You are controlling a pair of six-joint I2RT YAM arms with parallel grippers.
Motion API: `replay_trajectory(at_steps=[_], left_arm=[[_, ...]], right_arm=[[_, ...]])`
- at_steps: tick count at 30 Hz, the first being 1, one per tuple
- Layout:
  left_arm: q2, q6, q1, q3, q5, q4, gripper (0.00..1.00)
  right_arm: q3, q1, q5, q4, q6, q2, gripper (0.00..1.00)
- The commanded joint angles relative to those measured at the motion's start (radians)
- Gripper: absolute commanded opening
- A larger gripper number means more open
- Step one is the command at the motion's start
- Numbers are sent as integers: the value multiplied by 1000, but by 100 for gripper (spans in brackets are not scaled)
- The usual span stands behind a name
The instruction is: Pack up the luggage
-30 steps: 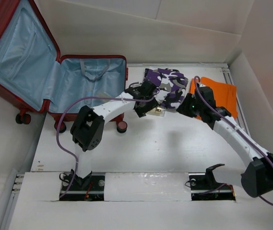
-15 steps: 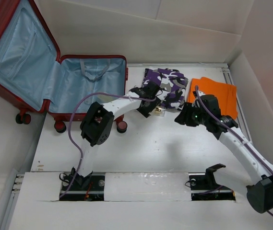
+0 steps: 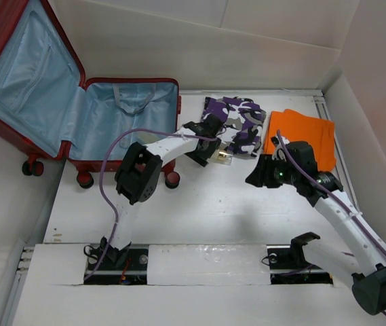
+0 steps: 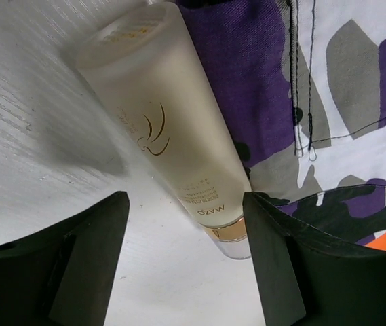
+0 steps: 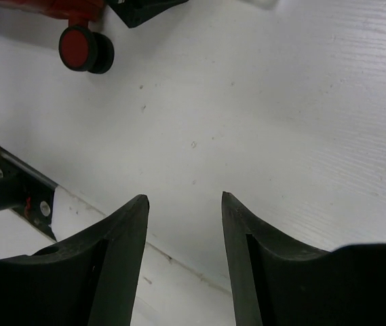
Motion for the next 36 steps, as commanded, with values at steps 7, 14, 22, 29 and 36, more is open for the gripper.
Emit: replay_trajectory(at_steps=[7,14,22,29,36], left_arm=[[94,-21,5,77,-63,-141,65],[105,50,5,99,-63,-195,60],[-64,142,-50,-104,-23,-131,13],[-139,320,-91,34,-24,-177,0],[-266,491,-23,307,-113,-268,0]], right_arm=[[11,36,-51,23,-39,17,53],[20,45,-51,33,-39,26,53],[39,45,-31,23,-39,35,55],[81,45,-11,-6,-39,45,55],[101,45,9,-15,-39,35,55]])
